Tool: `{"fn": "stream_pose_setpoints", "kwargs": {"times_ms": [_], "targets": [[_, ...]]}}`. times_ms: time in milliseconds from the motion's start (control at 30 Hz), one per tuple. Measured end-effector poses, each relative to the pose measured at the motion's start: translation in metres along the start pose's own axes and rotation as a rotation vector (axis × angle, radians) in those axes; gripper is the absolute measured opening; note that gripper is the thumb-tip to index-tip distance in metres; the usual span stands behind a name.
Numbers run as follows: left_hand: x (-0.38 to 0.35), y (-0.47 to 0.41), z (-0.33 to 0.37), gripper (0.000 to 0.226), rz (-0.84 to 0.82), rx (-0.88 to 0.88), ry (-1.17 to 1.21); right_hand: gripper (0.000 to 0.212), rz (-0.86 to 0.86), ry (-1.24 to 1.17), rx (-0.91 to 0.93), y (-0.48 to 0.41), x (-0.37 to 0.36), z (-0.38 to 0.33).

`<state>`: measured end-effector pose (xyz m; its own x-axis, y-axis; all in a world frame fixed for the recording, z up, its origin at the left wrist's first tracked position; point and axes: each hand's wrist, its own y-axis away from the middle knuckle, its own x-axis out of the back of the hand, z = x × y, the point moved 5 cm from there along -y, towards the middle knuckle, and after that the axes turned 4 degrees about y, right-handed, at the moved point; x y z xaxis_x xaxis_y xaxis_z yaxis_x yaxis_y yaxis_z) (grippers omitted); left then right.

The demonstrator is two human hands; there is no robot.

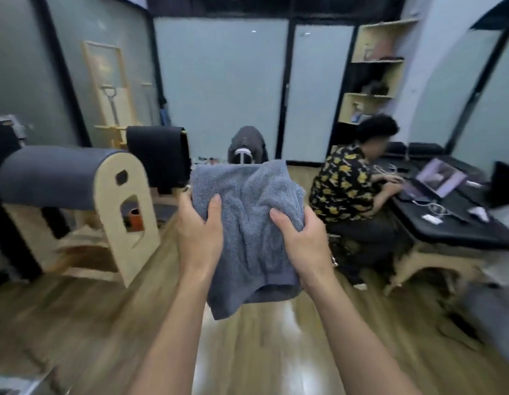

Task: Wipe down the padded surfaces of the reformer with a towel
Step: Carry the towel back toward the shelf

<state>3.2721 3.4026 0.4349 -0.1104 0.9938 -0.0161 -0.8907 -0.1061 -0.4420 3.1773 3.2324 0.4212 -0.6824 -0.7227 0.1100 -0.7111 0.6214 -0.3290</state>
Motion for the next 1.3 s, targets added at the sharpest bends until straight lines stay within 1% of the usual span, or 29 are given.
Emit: {"fn": "stream_pose_setpoints", "kwargs": {"times_ms": [133,267,367,467,600,700,800,933,1100,1300], "targets": [[-0.138,0.074,0.039,0.017,-0.326,0.037,0.168,0.03,0.305,0.12,-0.053,0.019,0.16,0.006],[-0.263,0.187,0.098,0.014,-0.639,0.031,0.34,0.027,0.612,0.215,-0.086,0.067,0.32,0.003],[-0.341,0.28,0.144,0.019,-0.845,0.018,0.408,0.029,0.827,0.278,-0.107,0.115,0.428,-0.003],[-0.403,0.378,0.191,0.018,-0.996,0.0,0.495,0.036,1.003,0.331,-0.123,0.168,0.525,-0.008],[-0.463,0.509,0.251,0.017,-1.197,0.008,0.582,0.037,1.201,0.378,-0.13,0.241,0.638,-0.016],[-0.504,0.602,0.294,0.015,-1.348,0.025,0.64,0.036,1.356,0.457,-0.143,0.291,0.717,-0.022],[-0.54,0.683,0.331,0.011,-1.458,0.018,0.675,0.035,1.482,0.498,-0.153,0.33,0.787,-0.024],[-0.596,0.772,0.368,0.011,-1.552,-0.008,0.699,0.034,1.576,0.525,-0.172,0.357,0.873,-0.016],[-0.681,0.865,0.411,0.016,-1.648,-0.008,0.747,0.036,1.649,0.52,-0.17,0.366,0.99,-0.001],[-0.792,0.979,0.472,0.014,-1.722,0.002,0.779,0.037,1.717,0.543,-0.173,0.372,1.149,0.014]]}}
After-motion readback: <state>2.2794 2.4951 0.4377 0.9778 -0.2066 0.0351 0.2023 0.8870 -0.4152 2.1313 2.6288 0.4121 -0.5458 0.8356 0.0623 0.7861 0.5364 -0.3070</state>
